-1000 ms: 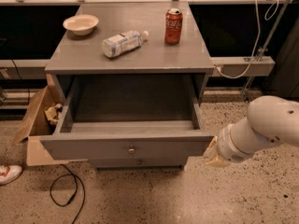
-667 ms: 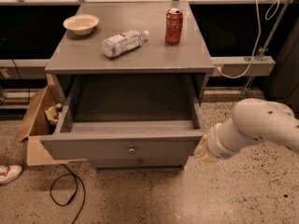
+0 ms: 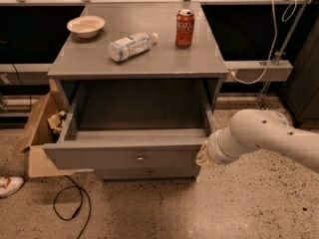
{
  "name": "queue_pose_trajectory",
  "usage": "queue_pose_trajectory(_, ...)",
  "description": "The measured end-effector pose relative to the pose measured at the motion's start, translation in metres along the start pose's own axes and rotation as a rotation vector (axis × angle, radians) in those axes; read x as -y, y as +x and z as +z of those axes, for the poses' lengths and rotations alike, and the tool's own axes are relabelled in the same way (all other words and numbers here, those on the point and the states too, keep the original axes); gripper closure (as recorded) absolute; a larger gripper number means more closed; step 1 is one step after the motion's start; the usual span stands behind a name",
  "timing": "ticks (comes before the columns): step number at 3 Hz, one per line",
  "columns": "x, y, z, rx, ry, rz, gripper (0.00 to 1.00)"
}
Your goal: Close top drawer
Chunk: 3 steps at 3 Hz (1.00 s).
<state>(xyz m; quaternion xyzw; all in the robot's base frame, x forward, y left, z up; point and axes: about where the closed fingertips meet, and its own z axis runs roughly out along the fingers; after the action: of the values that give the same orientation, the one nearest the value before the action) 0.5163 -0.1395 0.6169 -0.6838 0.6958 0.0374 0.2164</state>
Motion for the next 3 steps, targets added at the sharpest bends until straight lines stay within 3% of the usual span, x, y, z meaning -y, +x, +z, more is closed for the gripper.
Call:
queue_pose_trajectory(1, 0.013, -0.005, 0.012, 0.057, 0.018, -0.014, 1.00)
queue_pose_trajectory(3, 0.044, -0.020, 0.022, 0.260, 0.030, -0.017, 1.00)
